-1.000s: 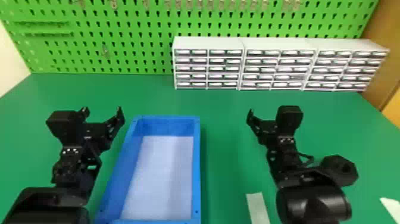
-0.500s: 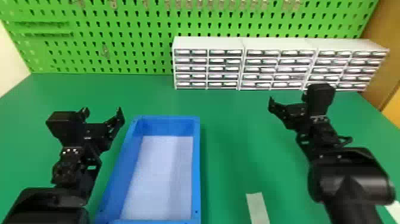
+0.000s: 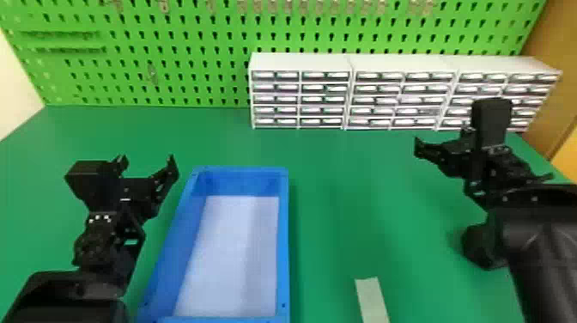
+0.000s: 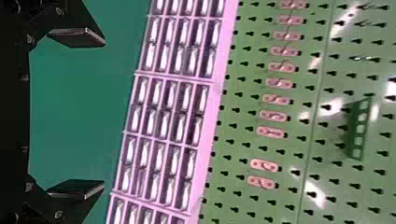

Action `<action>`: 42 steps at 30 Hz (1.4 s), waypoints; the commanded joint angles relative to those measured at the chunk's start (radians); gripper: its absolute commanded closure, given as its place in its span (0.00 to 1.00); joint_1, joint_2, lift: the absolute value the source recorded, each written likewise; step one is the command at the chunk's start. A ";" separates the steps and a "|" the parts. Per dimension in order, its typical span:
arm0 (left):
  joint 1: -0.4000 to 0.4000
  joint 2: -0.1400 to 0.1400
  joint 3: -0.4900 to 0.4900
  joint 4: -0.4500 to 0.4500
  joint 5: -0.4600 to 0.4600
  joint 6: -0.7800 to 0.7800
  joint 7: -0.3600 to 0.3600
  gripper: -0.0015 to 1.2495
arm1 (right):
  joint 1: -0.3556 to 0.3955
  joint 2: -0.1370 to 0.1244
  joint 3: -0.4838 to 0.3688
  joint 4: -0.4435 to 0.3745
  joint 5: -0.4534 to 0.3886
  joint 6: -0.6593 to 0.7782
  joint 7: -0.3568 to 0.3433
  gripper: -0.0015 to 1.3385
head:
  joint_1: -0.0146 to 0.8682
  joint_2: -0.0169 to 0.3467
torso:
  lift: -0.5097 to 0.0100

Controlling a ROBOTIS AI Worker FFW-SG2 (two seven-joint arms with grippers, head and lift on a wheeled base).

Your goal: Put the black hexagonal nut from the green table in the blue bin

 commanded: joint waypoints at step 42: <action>0.009 0.002 0.006 -0.005 -0.009 0.000 0.000 0.27 | -0.074 -0.281 0.042 -0.008 0.287 0.698 0.510 0.16 | 0.79 0.19 | 0.79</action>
